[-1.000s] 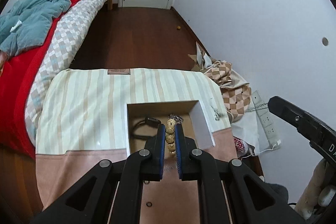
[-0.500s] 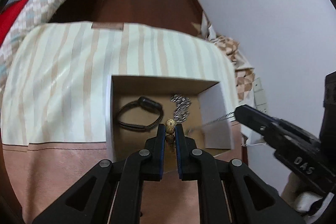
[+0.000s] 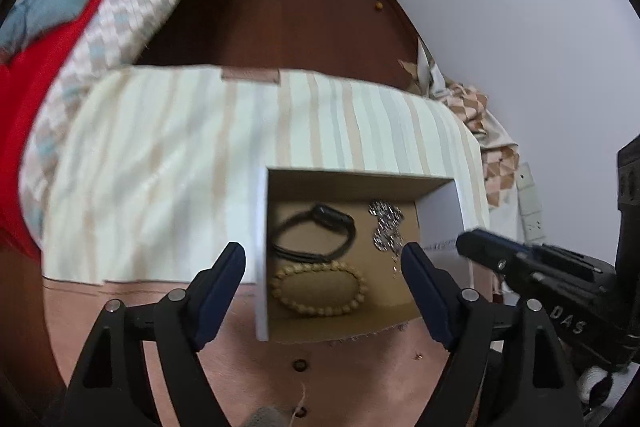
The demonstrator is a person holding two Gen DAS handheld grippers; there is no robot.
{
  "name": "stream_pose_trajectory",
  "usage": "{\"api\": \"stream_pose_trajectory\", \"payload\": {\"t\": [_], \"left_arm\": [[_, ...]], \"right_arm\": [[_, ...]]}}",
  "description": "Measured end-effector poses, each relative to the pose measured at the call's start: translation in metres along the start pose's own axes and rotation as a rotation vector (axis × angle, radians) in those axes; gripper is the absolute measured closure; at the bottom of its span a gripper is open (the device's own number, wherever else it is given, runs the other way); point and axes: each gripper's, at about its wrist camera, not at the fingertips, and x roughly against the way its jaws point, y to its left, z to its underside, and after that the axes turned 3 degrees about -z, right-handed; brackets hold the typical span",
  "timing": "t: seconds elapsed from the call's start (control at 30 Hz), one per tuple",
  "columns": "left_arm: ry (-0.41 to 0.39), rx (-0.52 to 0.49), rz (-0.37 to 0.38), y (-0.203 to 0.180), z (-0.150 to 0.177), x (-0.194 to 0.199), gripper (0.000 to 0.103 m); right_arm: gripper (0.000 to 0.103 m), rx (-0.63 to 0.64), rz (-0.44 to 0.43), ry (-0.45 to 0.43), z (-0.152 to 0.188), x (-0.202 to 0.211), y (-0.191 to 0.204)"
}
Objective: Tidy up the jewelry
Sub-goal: 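Carry bracelet and necklace into the white box and open both tools, then lift both tools out of the box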
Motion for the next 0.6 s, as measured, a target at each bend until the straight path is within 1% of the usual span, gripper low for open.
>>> {"api": "stream_pose_trajectory", "payload": {"t": [0.03, 0.07, 0.1, 0.13, 0.17, 0.2, 0.27, 0.33, 0.37, 0.4, 0.43, 0.47, 0.5, 0.57, 0.6], "left_arm": [[-0.010, -0.004, -0.016, 0.000, -0.002, 0.001, 0.018], [-0.019, -0.009, -0.036, 0.001, -0.002, 0.003, 0.007], [-0.034, -0.014, -0.061, 0.002, -0.002, 0.006, 0.002], [-0.047, -0.019, -0.087, 0.003, -0.001, 0.008, 0.001], [-0.057, -0.026, -0.112, 0.002, -0.002, 0.010, 0.001], [-0.067, -0.033, -0.138, 0.002, -0.001, 0.012, 0.001], [-0.097, -0.050, -0.191, 0.003, 0.002, 0.016, 0.001], [-0.126, -0.058, -0.229, 0.005, 0.006, 0.019, 0.001], [-0.137, -0.061, -0.249, 0.006, 0.008, 0.019, 0.000], [-0.144, -0.063, -0.267, 0.006, 0.010, 0.019, 0.000], [-0.148, -0.065, -0.293, 0.007, 0.013, 0.019, 0.000], [-0.151, -0.066, -0.315, 0.008, 0.016, 0.019, 0.000], [-0.152, -0.067, -0.322, 0.009, 0.018, 0.020, 0.000], [-0.146, -0.064, -0.340, 0.012, 0.025, 0.018, 0.000], [-0.144, -0.065, -0.349, 0.013, 0.028, 0.018, 0.000]], "right_arm": [[0.091, -0.002, 0.005, 0.008, 0.001, -0.001, 0.000], [0.086, -0.002, 0.012, 0.011, 0.002, -0.001, 0.000], [0.077, 0.003, 0.017, 0.013, 0.003, 0.000, 0.000], [0.072, 0.007, 0.023, 0.012, 0.004, 0.001, 0.000], [0.063, 0.008, 0.032, 0.007, 0.005, 0.003, 0.000], [0.059, 0.009, 0.039, 0.003, 0.006, 0.005, 0.000], [0.058, 0.020, 0.066, -0.006, 0.009, 0.007, 0.000], [0.053, 0.035, 0.111, -0.023, 0.012, 0.010, 0.002], [0.042, 0.039, 0.130, -0.029, 0.014, 0.011, 0.002], [0.028, 0.042, 0.155, -0.038, 0.017, 0.013, 0.002], [0.021, 0.044, 0.172, -0.044, 0.018, 0.013, 0.002], [0.011, 0.048, 0.203, -0.056, 0.021, 0.014, 0.002], [0.007, 0.050, 0.226, -0.066, 0.024, 0.015, 0.002], [0.006, 0.049, 0.266, -0.082, 0.030, 0.016, 0.002], [0.002, 0.049, 0.278, -0.085, 0.033, 0.016, 0.002]]}}
